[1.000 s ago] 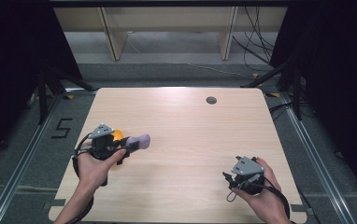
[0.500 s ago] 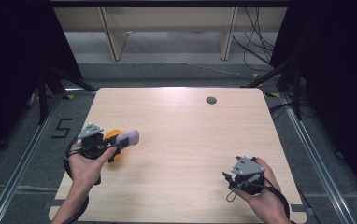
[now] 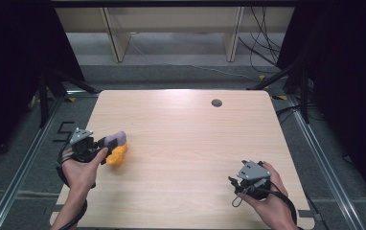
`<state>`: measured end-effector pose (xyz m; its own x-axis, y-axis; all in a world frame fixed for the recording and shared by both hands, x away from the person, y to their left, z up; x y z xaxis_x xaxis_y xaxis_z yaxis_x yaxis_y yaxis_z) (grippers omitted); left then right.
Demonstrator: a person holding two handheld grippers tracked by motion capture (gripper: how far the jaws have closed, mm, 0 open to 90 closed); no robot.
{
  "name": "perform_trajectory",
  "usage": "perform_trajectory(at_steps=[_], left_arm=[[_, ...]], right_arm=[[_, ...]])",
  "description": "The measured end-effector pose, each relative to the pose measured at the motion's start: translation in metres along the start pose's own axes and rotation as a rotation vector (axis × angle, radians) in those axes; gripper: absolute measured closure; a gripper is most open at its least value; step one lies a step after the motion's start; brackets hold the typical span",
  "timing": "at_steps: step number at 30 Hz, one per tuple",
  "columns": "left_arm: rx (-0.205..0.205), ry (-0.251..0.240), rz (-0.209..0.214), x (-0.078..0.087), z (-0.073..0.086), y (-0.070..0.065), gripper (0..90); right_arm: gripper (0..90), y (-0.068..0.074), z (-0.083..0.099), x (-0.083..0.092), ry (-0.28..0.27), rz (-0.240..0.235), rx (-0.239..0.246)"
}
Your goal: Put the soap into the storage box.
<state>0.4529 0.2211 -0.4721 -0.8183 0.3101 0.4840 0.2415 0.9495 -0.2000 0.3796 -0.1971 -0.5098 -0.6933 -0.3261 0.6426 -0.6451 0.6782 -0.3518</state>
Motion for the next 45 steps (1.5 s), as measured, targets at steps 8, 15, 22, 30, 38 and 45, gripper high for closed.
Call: perform_trajectory(at_steps=[8, 15, 22, 30, 38, 45], left_arm=[[0.004, 0.01, -0.079, -0.017, 0.01, 0.017, 59.0], [-0.021, 0.009, -0.117, -0.028, 0.015, 0.018, 58.8], [-0.028, 0.01, -0.122, -0.037, 0.022, 0.018, 58.8], [-0.03, 0.008, -0.117, -0.04, 0.027, 0.02, 58.6], [-0.057, 0.071, -0.107, -0.035, 0.038, 0.02, 58.3], [-0.076, 0.137, -0.104, -0.032, 0.051, 0.022, 58.1]], right_arm=[[31.9, 0.0, 0.0, -0.001, -0.003, -0.003, 0.015], [31.9, 0.0, 0.001, -0.001, 0.003, 0.0, 0.007], [32.0, 0.002, 0.0, 0.0, -0.001, -0.008, 0.015], [31.8, 0.003, 0.0, -0.001, 0.003, -0.012, 0.018], [31.6, 0.004, 0.0, -0.001, 0.003, -0.013, 0.019], [31.5, 0.004, 0.0, -0.001, 0.008, -0.011, 0.012]])
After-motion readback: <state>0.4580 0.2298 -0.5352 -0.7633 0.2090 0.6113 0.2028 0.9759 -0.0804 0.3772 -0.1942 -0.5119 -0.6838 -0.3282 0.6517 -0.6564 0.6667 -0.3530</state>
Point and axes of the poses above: each handheld gripper's, and its own axes: x roughly backward along the jaws, z roughly out of its underside, y roughly to its left, the point moved 10 cm from there along -x, roughly forward along the jaws, and after that the axes turned 1 degree about -y, right-handed, at the moved point
